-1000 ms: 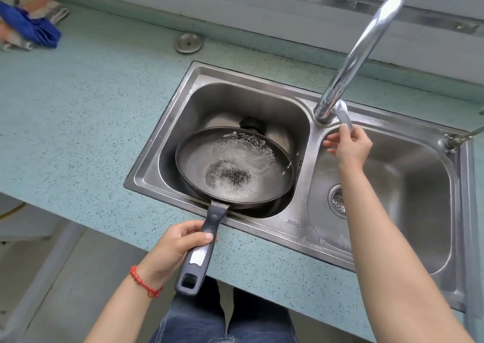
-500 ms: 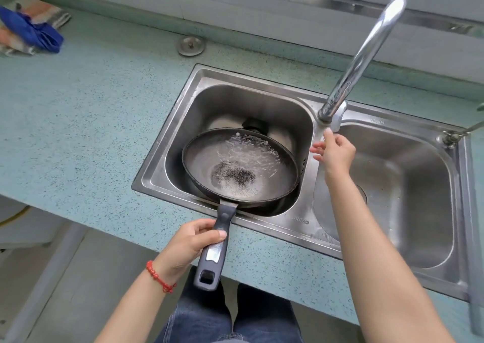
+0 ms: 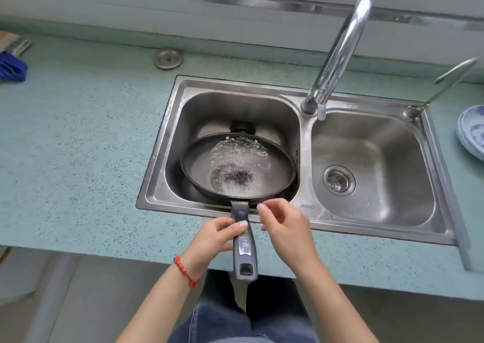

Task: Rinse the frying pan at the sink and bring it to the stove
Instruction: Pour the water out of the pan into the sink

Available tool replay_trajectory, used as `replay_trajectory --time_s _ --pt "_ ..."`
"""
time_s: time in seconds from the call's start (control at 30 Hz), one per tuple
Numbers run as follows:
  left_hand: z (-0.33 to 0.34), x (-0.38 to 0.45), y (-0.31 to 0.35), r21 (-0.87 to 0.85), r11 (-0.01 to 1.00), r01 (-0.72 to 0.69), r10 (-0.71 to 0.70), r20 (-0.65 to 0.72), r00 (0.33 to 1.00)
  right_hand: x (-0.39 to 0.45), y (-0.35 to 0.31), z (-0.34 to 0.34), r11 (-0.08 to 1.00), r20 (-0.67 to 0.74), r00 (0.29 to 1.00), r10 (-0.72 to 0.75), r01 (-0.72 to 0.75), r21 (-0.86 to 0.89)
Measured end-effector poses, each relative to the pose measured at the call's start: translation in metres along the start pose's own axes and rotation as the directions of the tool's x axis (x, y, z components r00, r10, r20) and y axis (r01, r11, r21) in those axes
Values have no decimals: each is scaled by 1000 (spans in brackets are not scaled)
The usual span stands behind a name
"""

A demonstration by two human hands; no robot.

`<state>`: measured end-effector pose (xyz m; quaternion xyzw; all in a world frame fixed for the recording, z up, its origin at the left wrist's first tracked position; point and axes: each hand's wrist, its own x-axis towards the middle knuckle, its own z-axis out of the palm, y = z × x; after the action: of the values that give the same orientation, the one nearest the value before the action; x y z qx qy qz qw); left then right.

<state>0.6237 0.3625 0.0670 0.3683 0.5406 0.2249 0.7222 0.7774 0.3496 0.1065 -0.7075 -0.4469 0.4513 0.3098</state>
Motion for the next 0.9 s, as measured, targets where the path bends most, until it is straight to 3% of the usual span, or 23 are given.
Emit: replay_trajectory --time_s 0.13,0.27,0.4,0.53,0.9 --pt "-3 6 1 -9 1000 18 -18 34 999 -27 -10 16 965 40 972 233 -226 -132" --pt "0 12 2 -31 998 59 -56 97 994 -31 -19 30 921 78 922 379 -368 -125" --pt "0 13 3 -108 993 54 -41 120 992 -28 -28 41 835 260 844 469 -520 182" --pt "3 8 0 -214 976 48 -19 137 990 -32 -27 43 806 267 884 383 -462 370" --pt "18 -9 -9 -235 970 -69 91 82 992 -53 -16 30 867 243 940 240 -320 383"
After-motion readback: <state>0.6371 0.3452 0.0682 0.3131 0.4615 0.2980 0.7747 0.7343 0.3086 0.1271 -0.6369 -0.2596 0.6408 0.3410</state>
